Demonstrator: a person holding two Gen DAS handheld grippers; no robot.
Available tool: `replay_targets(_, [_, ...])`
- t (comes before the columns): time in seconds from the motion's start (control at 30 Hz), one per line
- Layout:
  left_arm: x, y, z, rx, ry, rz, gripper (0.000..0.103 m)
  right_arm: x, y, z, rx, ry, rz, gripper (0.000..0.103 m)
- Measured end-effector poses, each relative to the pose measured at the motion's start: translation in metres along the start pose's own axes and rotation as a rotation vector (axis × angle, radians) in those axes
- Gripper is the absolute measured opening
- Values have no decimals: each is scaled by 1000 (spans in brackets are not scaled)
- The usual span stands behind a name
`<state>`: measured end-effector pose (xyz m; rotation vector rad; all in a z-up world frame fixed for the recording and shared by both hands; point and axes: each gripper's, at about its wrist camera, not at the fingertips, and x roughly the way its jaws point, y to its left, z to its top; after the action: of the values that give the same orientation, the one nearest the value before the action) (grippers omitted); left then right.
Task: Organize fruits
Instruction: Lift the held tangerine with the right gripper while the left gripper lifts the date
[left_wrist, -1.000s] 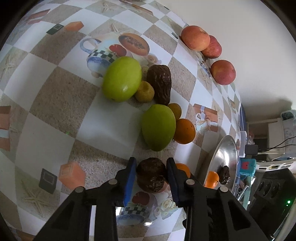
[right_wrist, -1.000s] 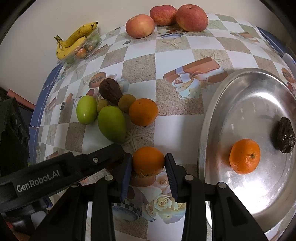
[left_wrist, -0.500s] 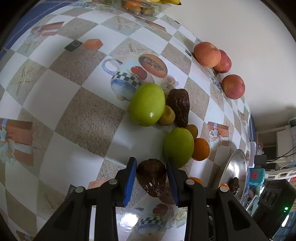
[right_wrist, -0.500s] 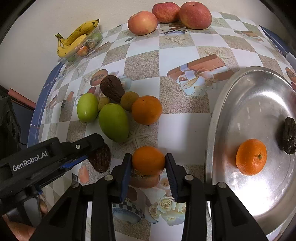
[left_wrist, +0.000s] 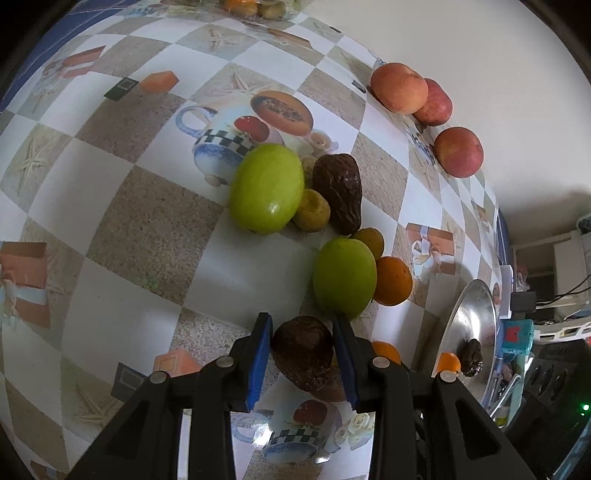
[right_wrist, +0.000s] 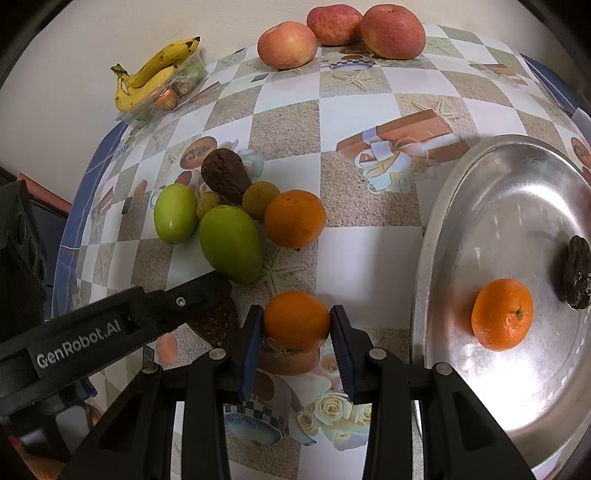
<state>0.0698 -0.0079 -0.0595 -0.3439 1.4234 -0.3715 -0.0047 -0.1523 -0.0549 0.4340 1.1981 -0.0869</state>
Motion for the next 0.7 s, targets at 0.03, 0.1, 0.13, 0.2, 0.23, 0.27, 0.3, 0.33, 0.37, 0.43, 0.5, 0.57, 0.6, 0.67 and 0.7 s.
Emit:
replay_targets(0.03, [0,0,0,4,1,1,36,0,0,0,-1,0,0,38])
replay_targets(0.1, [0,-1,0,12,1,3,37,0,0,0,-3,0,-1,38])
replay_targets(0.13, [0,-1,-1,16,2,4,37,0,0,0,-5,-1,-2,38])
replay_targets(0.2, [1,-2,-1,19,2,5,37,1,1,0,-9,-1,-4,38])
replay_targets(0.23, [1,-3,-1,19,2,4,37,1,1,0,-9,-1,-5,38])
replay_targets(0.27, [1,-3,-1,19,4,2,37,1,1,0,-10,-1,-5,38])
replay_targets(0.3, [1,-2,0,17,5,0,37,1,1,0,-10,0,-5,38])
replay_targets(0.33, [1,-2,0,14,6,-2,37,1,1,0,-7,1,-6,38])
replay_targets(0.37, [1,-1,0,10,7,-4,36,1,2,0,-6,3,-6,38])
replay_targets(0.43, [1,1,0,-2,9,-13,36,0,1,0,-1,3,-6,38])
replay_targets(0.5, [1,3,0,-14,14,-23,35,-2,-1,0,5,5,-4,38])
replay_targets(0.57, [0,3,0,-21,18,-32,35,-4,-3,1,10,2,-9,38])
replay_targets(0.6, [0,4,0,-29,20,-44,35,-5,-4,1,15,1,-10,38])
replay_targets(0.67, [-3,3,-1,-37,21,-61,34,-6,-7,0,31,4,-1,38])
replay_targets(0.7, [-4,2,-1,-35,17,-67,34,-7,-9,0,40,3,4,38])
